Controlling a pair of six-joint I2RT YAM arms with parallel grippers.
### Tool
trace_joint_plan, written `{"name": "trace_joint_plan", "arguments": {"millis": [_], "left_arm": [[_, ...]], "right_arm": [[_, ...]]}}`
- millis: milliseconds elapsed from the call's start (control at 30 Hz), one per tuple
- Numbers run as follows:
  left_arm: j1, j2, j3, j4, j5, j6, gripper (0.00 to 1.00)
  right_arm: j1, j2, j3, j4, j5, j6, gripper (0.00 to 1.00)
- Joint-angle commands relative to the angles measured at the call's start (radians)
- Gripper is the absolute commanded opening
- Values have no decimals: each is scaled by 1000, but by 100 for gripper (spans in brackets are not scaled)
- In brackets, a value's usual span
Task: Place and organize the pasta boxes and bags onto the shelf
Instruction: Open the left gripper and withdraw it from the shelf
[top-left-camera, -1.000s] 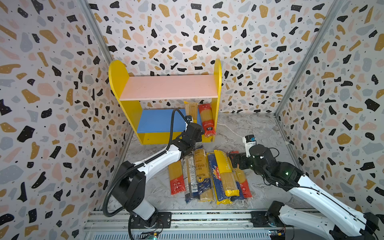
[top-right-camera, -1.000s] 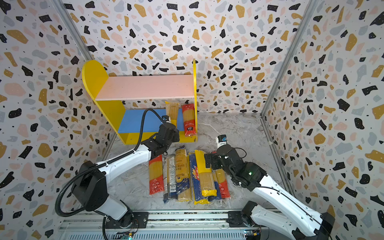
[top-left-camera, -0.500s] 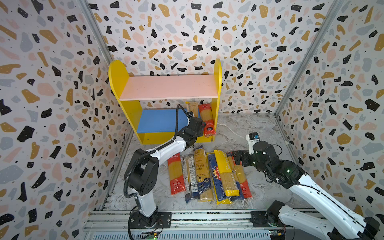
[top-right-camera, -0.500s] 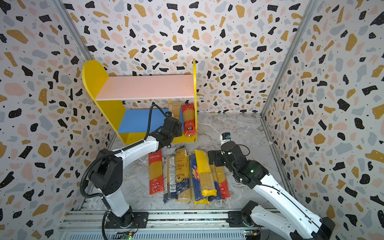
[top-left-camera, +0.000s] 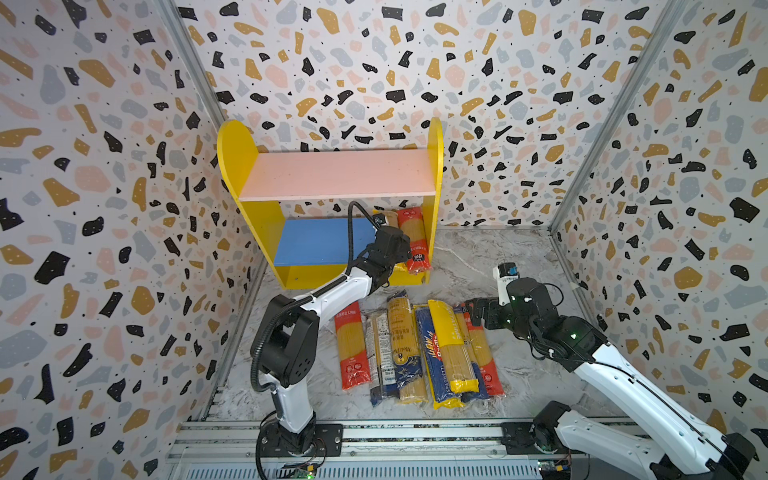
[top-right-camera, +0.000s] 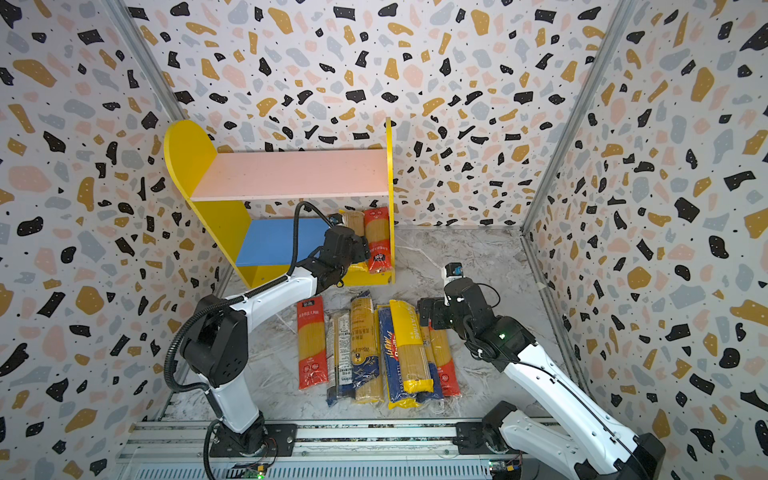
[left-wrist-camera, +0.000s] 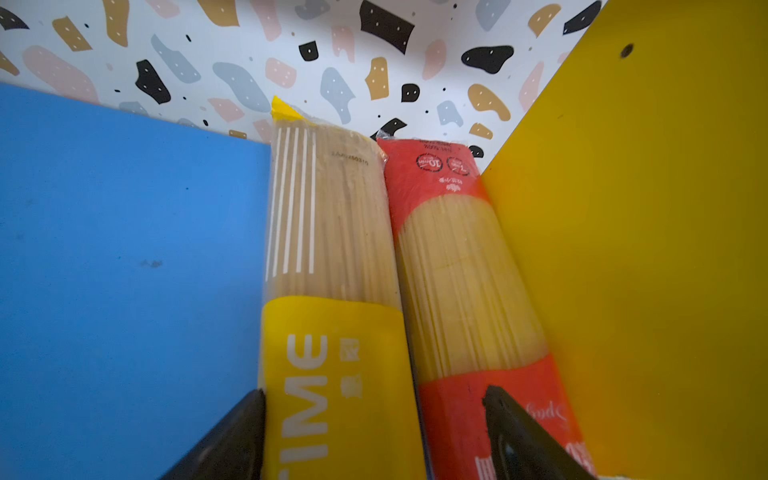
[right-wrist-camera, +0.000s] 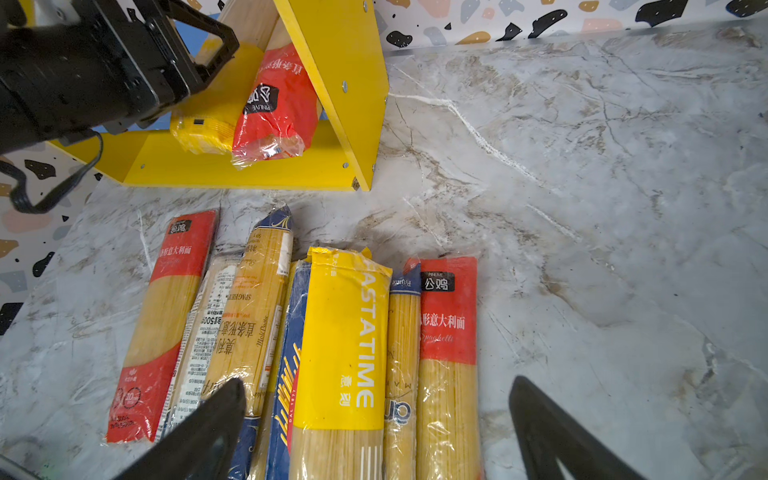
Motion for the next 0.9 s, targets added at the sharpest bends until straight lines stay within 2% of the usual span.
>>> {"name": "trace_joint_plan", "arguments": {"millis": [0,167,433,633,867], "left_arm": [[6,-43,11,47,27,7,81],[7,-118,-50,22,35,-1,81],[1,-334,-256,-4,44,-22,82],[-14,-550,-493,-83,-28,-73,86],[-31,-786,-783,-181,-120,-195,87]], "right_arm": [[-4,-8,10,13,-12,-7,99],[-4,-13,0,21,-23,1,99],[7,-6,-9,30,-46,9,99],[80,-3,-10,34,-6,29,99],[164,33,-9,66,23,56,99]]}}
